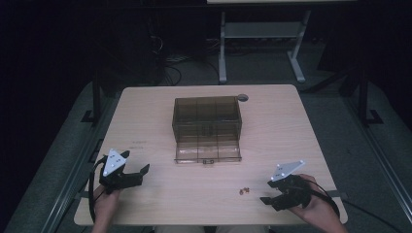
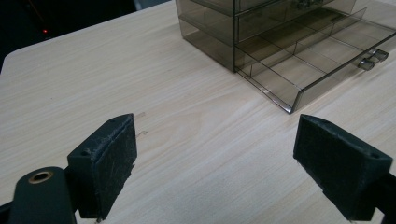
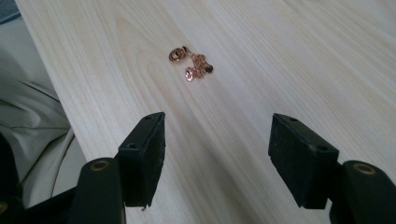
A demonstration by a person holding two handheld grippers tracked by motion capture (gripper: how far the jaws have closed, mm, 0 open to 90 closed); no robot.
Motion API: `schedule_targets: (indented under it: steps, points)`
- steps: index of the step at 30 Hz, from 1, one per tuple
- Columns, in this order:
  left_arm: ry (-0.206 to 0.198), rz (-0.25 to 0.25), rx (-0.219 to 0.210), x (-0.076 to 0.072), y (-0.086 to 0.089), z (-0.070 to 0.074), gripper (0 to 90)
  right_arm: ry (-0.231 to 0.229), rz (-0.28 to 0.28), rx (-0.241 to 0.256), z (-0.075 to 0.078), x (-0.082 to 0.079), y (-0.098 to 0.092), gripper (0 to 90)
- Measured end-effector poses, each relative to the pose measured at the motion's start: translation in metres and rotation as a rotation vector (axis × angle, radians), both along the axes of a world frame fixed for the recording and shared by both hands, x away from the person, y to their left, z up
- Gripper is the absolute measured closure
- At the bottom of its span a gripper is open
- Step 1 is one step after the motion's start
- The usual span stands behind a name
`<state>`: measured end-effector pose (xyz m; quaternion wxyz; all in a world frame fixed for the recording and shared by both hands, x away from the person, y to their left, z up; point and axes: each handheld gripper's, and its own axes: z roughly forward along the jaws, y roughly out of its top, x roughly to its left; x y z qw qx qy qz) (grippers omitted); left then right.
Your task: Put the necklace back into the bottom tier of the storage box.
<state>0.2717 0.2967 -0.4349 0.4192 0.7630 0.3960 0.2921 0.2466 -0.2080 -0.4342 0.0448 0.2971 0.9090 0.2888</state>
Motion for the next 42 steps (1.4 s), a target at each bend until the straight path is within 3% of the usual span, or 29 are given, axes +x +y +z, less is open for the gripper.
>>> schedule_targets:
  steps: [18,31,42]
  points:
    - [-0.004,0.013,-0.005,0.0,0.004,0.0,12.9,0.003,0.093,-0.04,0.008,0.02,0.033,39.7]
    - [-0.001,0.015,-0.009,0.001,0.005,0.0,12.9,0.034,0.135,-0.088,0.003,0.035,0.052,51.8]
    - [-0.002,0.014,-0.011,0.001,0.005,0.0,12.9,0.052,0.159,-0.157,-0.002,0.042,0.069,65.4]
